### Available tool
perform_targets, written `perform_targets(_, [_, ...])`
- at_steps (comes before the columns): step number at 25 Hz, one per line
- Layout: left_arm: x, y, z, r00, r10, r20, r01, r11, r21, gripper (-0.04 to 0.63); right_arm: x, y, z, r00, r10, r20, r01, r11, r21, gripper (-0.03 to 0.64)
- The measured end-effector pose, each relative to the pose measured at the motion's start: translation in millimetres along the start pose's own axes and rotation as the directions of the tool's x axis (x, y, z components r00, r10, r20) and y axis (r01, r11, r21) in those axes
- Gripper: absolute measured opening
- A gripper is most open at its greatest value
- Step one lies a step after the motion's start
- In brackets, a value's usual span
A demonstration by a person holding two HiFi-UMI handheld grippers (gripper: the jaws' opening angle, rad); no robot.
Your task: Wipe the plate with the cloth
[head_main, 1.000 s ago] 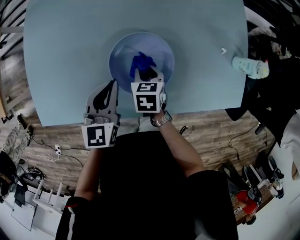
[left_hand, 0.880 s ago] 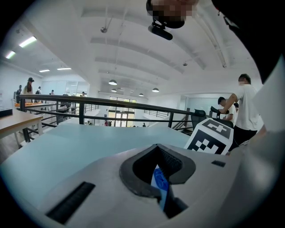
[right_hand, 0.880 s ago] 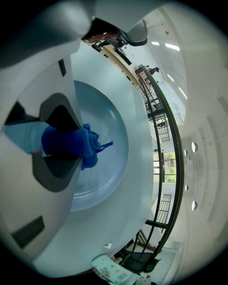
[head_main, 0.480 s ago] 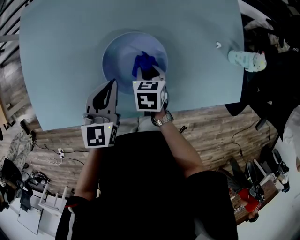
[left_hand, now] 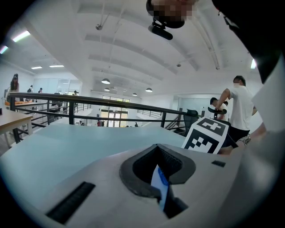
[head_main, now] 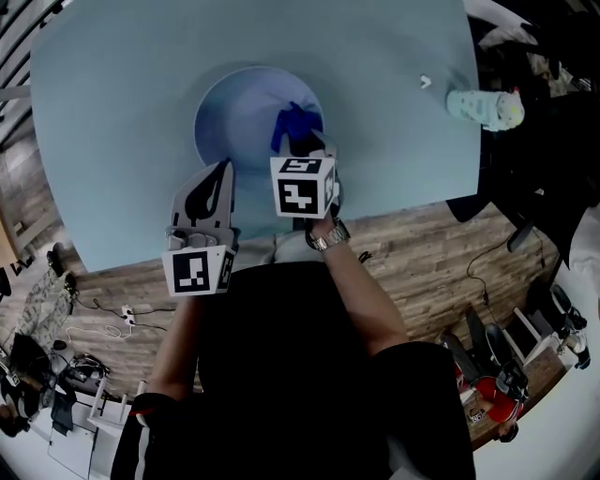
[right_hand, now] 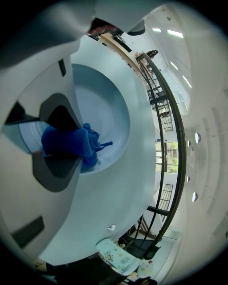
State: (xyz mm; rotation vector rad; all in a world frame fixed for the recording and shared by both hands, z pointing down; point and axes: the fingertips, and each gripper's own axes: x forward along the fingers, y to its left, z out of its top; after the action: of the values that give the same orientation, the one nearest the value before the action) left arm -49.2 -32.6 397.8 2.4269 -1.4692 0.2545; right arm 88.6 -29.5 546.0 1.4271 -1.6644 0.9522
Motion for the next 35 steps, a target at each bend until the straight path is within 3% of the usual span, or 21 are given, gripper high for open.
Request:
perform_targets(10, [-9, 10, -5, 1.000, 0.022, -0.001, -0.022, 1.000, 0.003, 0.002, -14, 14, 1, 1.000, 0.019, 0.019, -0.019, 1.000, -0.009, 0.120])
perform_targets(25, [-45, 40, -14, 0.990, 0.137, -0.019, -0.137, 0.990, -0.024, 0.002, -8, 116, -4, 0.979, 0.204, 0.004, -0.201, 0.966, -0.164, 0.120])
perform_targets(35, [-60, 55, -25, 0.980, 0.191, -0.055, -0.193, 0.981, -0.036, 0.001, 1, 125, -16, 0.976, 0.212, -0.041, -0.216, 0.956, -0.200, 0.120])
